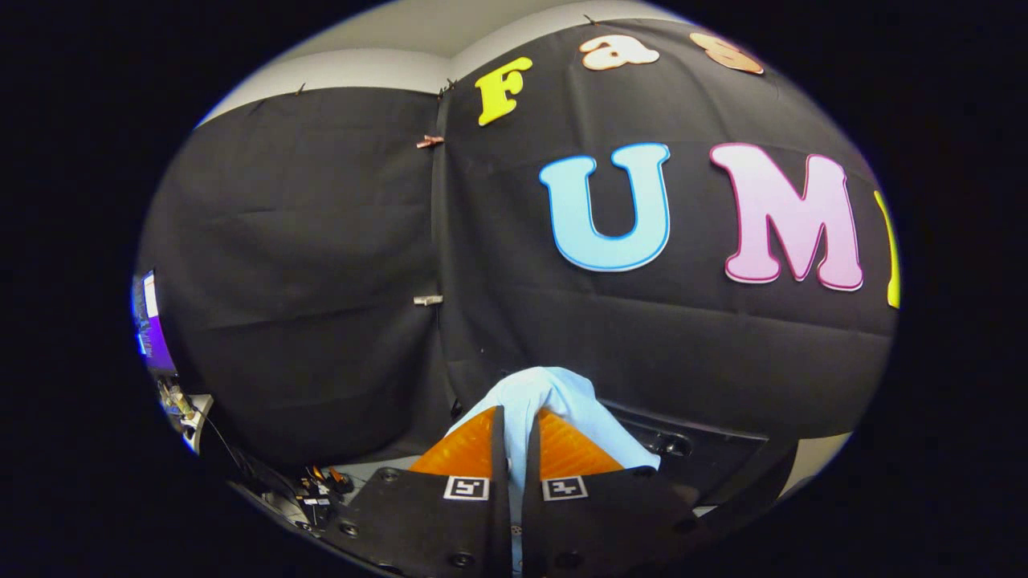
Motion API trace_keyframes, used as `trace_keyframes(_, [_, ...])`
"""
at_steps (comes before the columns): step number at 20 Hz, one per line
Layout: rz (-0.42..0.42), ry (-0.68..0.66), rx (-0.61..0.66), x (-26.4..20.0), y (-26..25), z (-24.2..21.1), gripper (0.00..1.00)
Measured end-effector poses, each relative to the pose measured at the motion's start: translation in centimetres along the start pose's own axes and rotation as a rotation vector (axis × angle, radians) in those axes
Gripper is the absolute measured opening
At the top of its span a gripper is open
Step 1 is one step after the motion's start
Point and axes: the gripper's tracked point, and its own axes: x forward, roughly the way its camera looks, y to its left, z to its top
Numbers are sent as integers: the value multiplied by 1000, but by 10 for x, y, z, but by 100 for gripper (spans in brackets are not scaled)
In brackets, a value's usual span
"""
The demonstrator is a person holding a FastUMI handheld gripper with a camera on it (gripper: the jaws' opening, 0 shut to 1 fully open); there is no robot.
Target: Put the clothes into the washing machine and then close the washing machine lid.
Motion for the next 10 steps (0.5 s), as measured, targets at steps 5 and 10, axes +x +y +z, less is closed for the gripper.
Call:
trace_keyframes(5, [13,124,-43,14,0,-40,10])
trace_keyframes(10, [16,278,-59,17,1,-84,10])
